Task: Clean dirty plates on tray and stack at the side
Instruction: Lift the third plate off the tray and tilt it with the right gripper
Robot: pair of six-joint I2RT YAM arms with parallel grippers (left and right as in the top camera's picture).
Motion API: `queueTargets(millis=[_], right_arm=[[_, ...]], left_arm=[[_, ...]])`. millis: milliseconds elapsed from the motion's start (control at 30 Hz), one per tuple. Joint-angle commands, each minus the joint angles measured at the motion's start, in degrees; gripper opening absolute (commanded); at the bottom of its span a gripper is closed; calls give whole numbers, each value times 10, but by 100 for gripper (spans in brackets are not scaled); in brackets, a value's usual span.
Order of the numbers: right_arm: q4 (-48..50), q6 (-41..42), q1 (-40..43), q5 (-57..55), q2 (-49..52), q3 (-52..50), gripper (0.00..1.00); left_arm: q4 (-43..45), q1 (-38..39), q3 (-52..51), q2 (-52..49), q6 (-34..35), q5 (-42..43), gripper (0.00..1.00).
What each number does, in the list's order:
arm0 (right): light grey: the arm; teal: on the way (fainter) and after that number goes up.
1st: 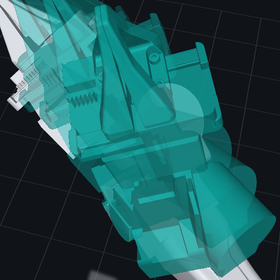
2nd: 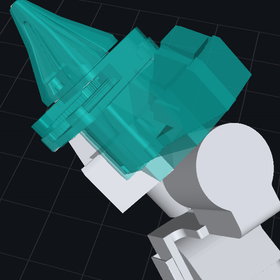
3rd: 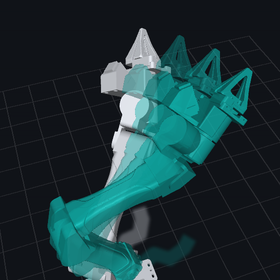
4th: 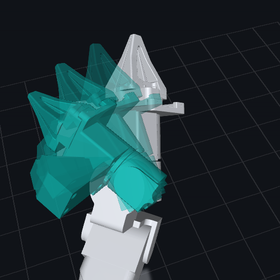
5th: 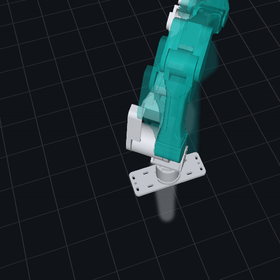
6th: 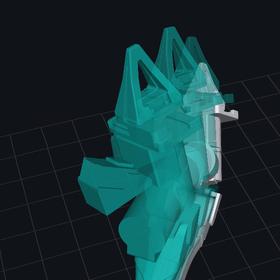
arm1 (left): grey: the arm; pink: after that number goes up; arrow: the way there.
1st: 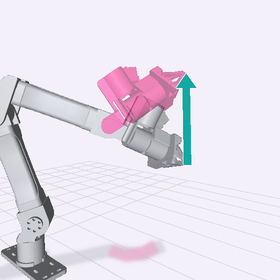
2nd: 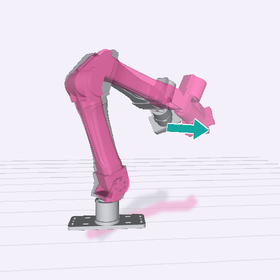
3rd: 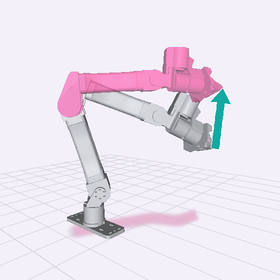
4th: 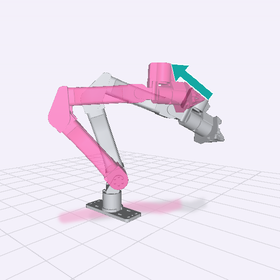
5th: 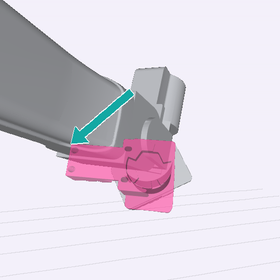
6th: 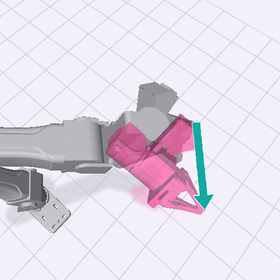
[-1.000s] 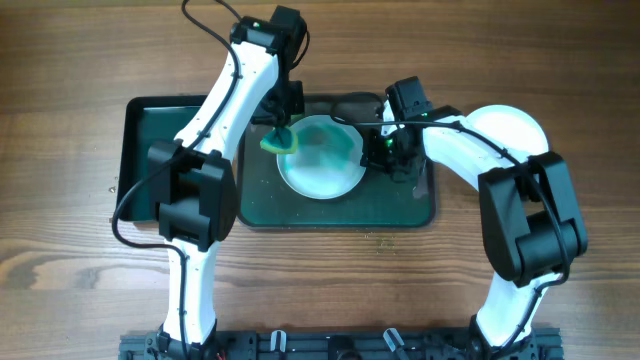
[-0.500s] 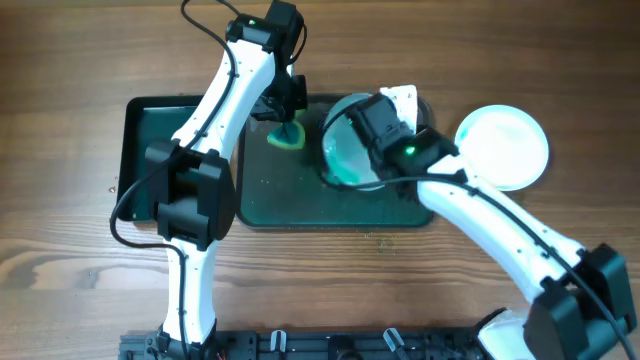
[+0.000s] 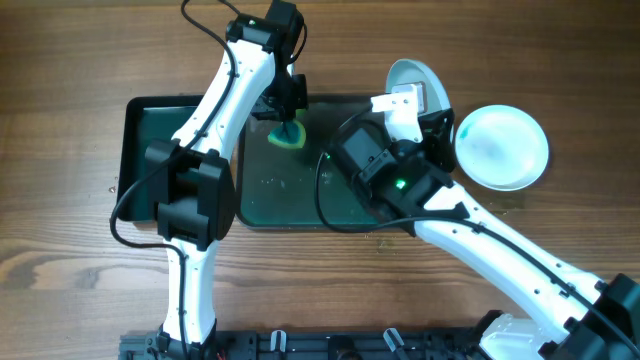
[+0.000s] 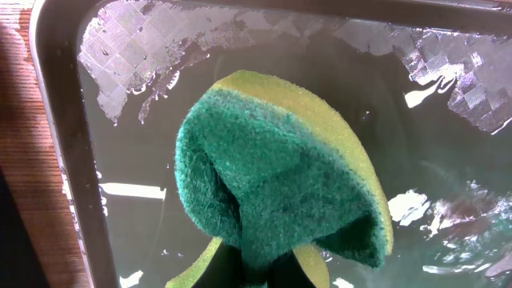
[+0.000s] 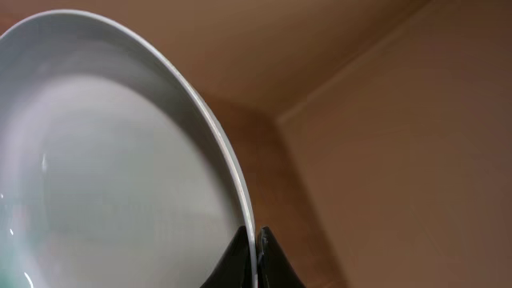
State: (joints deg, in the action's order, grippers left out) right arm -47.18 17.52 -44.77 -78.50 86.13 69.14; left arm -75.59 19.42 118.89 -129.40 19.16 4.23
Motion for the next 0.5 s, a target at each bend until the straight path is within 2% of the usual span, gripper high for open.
queueTargets(millis=[0,167,367,400,467], right_arm=[[24,-89,-20,-87,-14,5,4],[103,-180,-25,-87,-14,5,4],[118,-188,-25,-83,-14,5,4],[118,-188,-25,-71,-14,5,4],[104,-188,-25,22,-14,5,4]], left_arm=[[2,0,11,1,-7,7,4],[2,1,11,1,-7,7,4],[2,2,11,1,-7,7,5],[2,2,11,1,-7,7,5],[2,2,11,1,-7,7,4]])
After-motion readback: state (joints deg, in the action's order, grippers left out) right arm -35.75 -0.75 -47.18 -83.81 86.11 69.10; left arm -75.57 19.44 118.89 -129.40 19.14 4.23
